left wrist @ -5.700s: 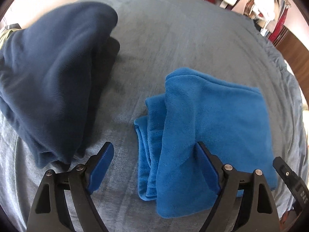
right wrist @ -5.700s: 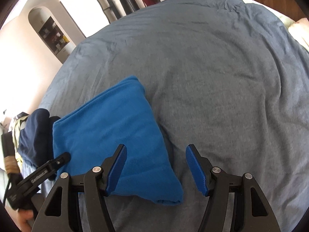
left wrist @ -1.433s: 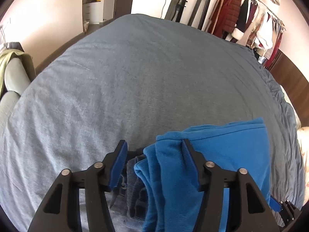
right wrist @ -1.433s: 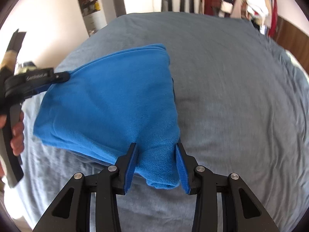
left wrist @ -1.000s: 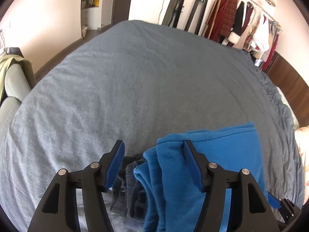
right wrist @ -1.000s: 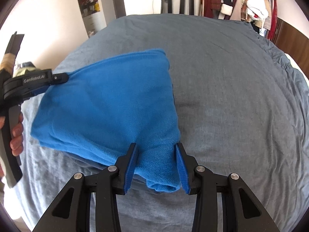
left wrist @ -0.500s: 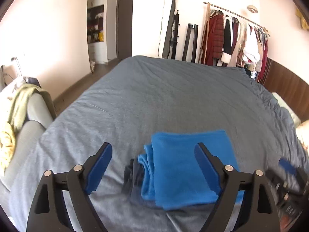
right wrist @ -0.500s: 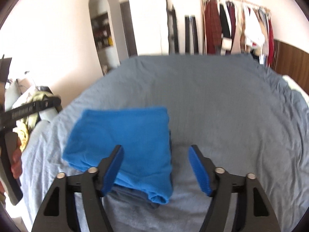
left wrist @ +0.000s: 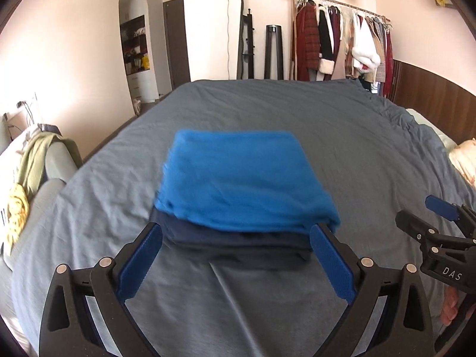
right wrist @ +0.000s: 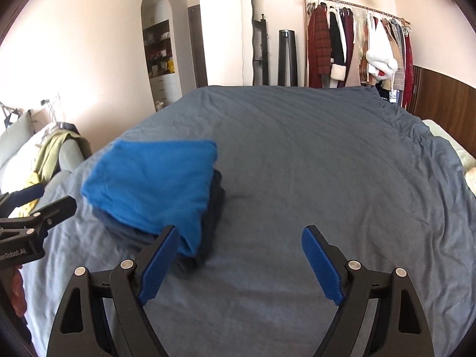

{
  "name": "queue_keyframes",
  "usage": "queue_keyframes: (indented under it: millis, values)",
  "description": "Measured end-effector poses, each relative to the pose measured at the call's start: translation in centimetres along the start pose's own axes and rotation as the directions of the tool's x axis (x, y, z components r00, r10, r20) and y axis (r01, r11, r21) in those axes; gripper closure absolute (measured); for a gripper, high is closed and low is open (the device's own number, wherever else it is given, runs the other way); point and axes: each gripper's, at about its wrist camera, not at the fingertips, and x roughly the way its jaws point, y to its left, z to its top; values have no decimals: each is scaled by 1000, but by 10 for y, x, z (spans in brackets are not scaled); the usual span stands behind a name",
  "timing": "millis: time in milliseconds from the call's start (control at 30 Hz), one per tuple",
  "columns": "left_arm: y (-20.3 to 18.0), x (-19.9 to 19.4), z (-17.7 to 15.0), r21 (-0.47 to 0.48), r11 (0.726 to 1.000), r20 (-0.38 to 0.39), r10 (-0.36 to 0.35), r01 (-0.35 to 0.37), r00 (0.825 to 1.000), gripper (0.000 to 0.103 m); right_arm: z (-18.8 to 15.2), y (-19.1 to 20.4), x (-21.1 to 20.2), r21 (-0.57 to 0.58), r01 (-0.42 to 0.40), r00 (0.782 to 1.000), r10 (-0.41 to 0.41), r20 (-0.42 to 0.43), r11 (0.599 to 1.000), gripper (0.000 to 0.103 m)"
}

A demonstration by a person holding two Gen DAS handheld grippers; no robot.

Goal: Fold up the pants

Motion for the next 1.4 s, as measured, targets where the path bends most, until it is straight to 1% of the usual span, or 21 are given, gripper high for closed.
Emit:
queue_keyframes:
  millis: [133,200,300,400,467,567,633,700,867,1000,1100,1200,1400]
  values:
    - [-12,2,-25,1,1000,9,-1,1,1000,2,-26,-11,1,-7,5,1000,-5,3,1000,18]
    - [-17,-1,-40,12,1000,31,-9,9,999,2,-39,-15,1,-9,10,1000,-10,10,1000,18]
    - [-26,-5,-55,25,1000,58,-2,0,998,2,-60,-19,-1,-7,3,1000,-3,23,1000,18]
    - [-32,-18,-72,-2,1000,74,-26,26,997,2,-75,-16,-8,-14,-6,999,7,41,1000,18]
    - [-35,-33,-80,-13,999,97,-37,38,995,2,-82,-18,-16,-20,2,998,0,63,1000,18]
    - [-43,-55,-87,10,1000,126,-16,15,992,2,-93,-20,-36,-14,-11,995,12,98,1000,18]
    - [-51,-71,-88,44,999,128,11,-17,992,2,-97,-21,-49,-9,-13,995,14,96,1000,18]
    - [-57,-84,-89,69,997,130,13,-22,991,0,-101,-20,-61,-4,-7,996,7,93,1000,18]
    - [-66,-112,-103,50,998,120,-34,28,992,0,-112,-22,-92,11,7,997,-8,80,1000,18]
    - [-73,-135,-115,35,999,123,-26,22,992,0,-119,-26,-122,15,18,996,-19,89,1000,18]
    - [-78,-151,-122,36,999,113,-24,20,993,0,-124,-29,-139,22,27,995,-30,99,999,18]
    - [-81,-164,-128,41,999,121,-11,7,993,0,-132,-30,-157,19,40,993,-42,113,999,18]
    - [-88,-185,-140,40,999,117,7,-11,993,0,-147,-33,-181,24,48,992,-51,119,999,18]
